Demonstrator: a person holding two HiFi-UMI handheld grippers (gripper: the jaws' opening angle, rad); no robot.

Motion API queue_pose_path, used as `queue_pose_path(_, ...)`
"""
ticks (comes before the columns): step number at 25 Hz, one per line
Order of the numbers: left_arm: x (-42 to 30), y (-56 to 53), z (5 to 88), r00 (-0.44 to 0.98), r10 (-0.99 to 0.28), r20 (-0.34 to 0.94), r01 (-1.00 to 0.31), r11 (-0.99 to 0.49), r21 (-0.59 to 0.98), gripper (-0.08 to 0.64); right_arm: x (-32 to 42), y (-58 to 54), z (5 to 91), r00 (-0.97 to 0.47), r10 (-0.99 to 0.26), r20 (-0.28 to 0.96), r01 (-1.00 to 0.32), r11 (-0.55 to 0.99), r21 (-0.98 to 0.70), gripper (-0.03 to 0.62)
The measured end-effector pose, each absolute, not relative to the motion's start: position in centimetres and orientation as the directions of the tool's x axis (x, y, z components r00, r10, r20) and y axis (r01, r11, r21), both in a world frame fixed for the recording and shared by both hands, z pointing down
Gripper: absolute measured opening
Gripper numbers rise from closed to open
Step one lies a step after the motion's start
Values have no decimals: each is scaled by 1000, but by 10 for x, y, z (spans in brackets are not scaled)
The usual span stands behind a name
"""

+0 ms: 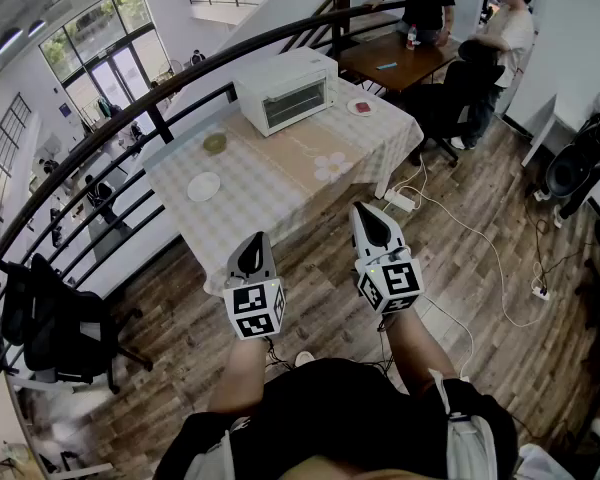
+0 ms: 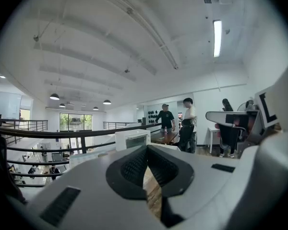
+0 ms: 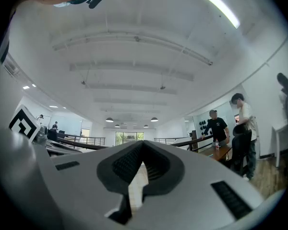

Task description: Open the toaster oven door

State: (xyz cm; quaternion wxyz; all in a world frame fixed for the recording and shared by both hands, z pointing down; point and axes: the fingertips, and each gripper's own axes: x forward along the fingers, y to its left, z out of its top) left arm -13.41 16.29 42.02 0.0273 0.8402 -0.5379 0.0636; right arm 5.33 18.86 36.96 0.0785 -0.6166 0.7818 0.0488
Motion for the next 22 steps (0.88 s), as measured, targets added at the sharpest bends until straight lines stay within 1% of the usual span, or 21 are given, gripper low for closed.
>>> queue_pose_path(13,-131,184,417,390,-910,140,-918,-397,-21,11,62,199,371,-211,-962,-172,-974,222,-47,3)
queue_pose_path(22,-123,195,419,356,-927,120,-932,-361,-21,12,68,204,375,-248,-953,-176,-965,259,-47,3)
